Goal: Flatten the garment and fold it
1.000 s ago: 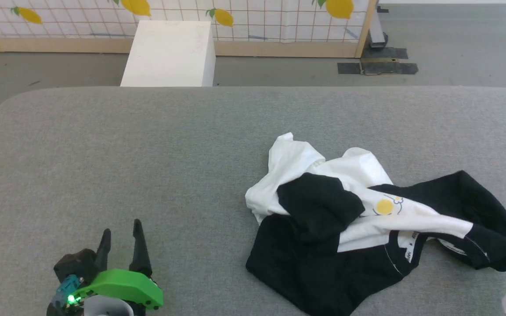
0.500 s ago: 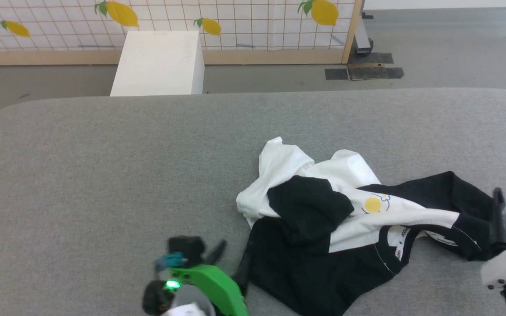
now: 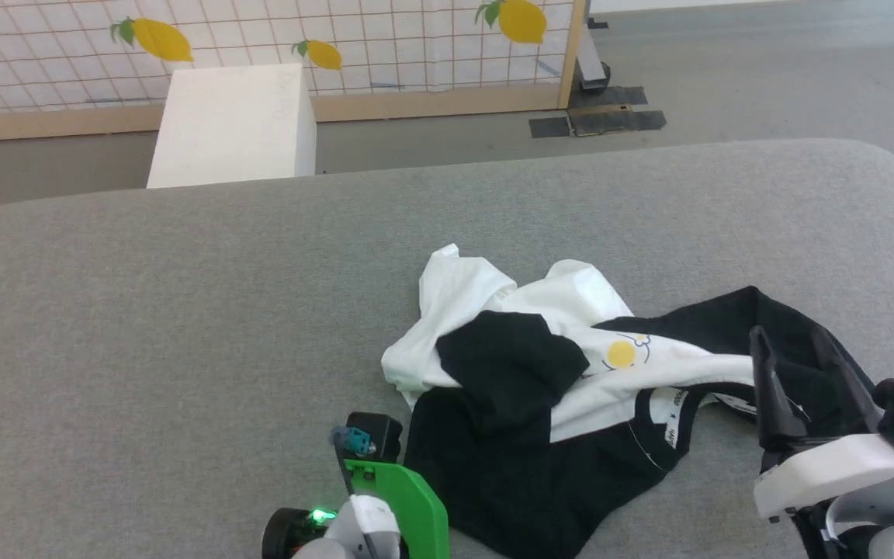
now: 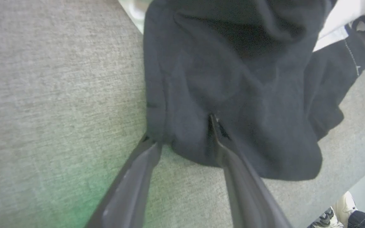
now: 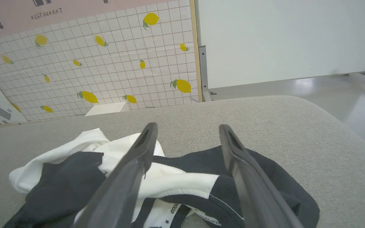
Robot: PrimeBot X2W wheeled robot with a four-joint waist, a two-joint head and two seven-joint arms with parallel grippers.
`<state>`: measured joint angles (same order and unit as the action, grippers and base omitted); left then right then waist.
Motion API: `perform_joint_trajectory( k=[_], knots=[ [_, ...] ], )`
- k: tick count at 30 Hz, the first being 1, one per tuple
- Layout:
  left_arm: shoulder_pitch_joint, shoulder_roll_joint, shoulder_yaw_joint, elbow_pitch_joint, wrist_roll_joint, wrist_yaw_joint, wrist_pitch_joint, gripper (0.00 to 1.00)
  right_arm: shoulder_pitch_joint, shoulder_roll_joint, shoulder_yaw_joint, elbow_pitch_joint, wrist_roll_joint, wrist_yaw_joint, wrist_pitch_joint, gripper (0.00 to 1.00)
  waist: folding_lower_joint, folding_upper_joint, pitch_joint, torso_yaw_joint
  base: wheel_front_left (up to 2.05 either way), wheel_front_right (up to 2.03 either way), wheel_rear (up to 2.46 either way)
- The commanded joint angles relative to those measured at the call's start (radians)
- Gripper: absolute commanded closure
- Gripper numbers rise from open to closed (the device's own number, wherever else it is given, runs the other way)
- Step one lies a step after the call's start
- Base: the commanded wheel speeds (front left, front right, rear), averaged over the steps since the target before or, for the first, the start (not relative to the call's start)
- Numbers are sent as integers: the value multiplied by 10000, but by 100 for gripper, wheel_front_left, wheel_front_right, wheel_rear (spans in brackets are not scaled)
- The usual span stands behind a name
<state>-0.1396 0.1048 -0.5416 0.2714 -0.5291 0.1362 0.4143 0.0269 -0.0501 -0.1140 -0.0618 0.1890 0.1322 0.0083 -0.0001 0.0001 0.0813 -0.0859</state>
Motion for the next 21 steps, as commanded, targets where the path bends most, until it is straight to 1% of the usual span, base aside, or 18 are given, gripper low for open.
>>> perform_joint_trajectory(
  k=[1, 3, 5, 8, 9, 11, 13, 15, 17, 20, 21],
  knots=[
    [71, 140, -53, 72, -84, -93, 91, 100, 51, -1, 109, 47, 99, -15, -50, 0, 1, -1, 97, -133, 0, 0, 0],
    [48, 324, 219, -162, -161, -82, -146, 100, 31, -1, 221, 64, 160, -15, -46, 0, 1, -1, 138, -178, 0, 0, 0],
    [-8, 614, 687, -463, -230, 53, -467, 100, 8, -1, 266, 45, 173, -15, -41, 0, 1, -1, 202, -181, 0, 0, 0],
    [-148, 1330, 1583, -892, -192, 460, -866, 100, -34, -1, 272, -1, 183, -15, -44, 0, 1, -1, 307, -132, 0, 0, 0],
    [-202, 1809, 2145, -1084, -211, 726, -936, 100, -63, -1, 278, -13, 185, -15, -48, 0, 1, -1, 379, -85, 0, 0, 0],
    [-278, 2216, 2653, -1169, -305, 890, -959, 100, -100, -1, 298, -13, 209, -15, -39, 0, 1, -1, 473, -17, 0, 0, 0],
    [-405, 2567, 3030, -1081, -379, 940, -976, 100, -152, -1, 315, -15, 214, -15, -42, 0, 1, -1, 581, 48, 0, 0, 0],
    [-581, 2757, 3342, -910, -499, 937, -1074, 100, -221, -1, 335, -13, 207, -15, -41, 0, 1, -1, 700, 108, 0, 0, 0],
    [-834, 2890, 3572, -561, -639, 797, -1234, 100, -292, -1, 348, -23, 183, -15, -53, 0, 1, -1, 839, 172, 0, 0, 0],
    [-1182, 2947, 3751, 2, -737, 678, -1475, 100, -408, -1, 433, -31, 104, -15, -36, 0, 1, -1, 999, 228, 0, 0, 0],
    [-1308, 2924, 3820, 174, -772, 641, -1642, 98, -457, -1, 472, -27, 78, -15, -34, 0, 1, -1, 1041, 243, 0, 0, 0]
  ],
)
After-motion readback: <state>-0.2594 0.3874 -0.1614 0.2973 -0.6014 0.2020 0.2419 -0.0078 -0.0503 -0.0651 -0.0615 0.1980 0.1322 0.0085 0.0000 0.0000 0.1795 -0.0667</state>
